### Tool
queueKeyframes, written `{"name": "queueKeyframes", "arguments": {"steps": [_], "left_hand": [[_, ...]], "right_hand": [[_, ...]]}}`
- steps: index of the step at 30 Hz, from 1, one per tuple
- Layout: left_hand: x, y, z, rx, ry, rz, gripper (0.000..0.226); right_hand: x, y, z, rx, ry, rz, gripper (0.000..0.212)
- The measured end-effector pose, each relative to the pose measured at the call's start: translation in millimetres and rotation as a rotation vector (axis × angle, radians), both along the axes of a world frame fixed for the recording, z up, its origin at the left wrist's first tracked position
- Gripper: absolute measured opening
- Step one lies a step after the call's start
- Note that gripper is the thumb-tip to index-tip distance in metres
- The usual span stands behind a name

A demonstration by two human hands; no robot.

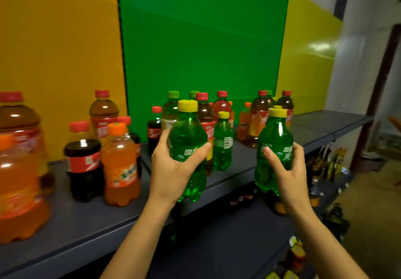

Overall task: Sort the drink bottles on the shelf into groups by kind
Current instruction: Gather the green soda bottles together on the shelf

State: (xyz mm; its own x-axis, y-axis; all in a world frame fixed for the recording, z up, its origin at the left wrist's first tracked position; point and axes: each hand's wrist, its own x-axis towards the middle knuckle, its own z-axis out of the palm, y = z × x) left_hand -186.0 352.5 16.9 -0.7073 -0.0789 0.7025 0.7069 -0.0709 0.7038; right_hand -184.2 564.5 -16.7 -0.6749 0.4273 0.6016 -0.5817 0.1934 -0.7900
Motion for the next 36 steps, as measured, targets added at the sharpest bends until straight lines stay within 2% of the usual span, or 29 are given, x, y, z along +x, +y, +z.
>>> {"name": "queueKeyframes", "arguments": {"steps": [11,16,21,24,28,31,36], "left_hand": [[-76,151,-4,-0.037,-0.03,-0.138,0.051],[-123,218,-13,-0.04,-0.067,-0.181,0.038],[-166,285,-13,-0.056,-0.064,-0.198,0.045],[-188,323,-11,-0.065,-0.071,-0.211,0.041],[-214,360,-11,-0.069,-0.103,-0.296,0.04],[-227,380,-12,-0.089,-0.101,-0.313,0.049],[-246,408,-16,-0.088,-0.116,-0.311,0.041]], "right_hand": [[-66,124,3,0.027,0.008,-0.101,0.063],[-109,185,1,0.027,-0.003,-0.14,0.062],[-159,243,6,0.04,-0.001,-0.134,0.065],[-188,273,12,0.032,0.003,-0.141,0.065],[-215,302,24,0.024,0.028,-0.201,0.07],[-227,318,34,0.02,0.078,-0.208,0.063],[-251,339,31,0.003,0.077,-0.185,0.065]]}}
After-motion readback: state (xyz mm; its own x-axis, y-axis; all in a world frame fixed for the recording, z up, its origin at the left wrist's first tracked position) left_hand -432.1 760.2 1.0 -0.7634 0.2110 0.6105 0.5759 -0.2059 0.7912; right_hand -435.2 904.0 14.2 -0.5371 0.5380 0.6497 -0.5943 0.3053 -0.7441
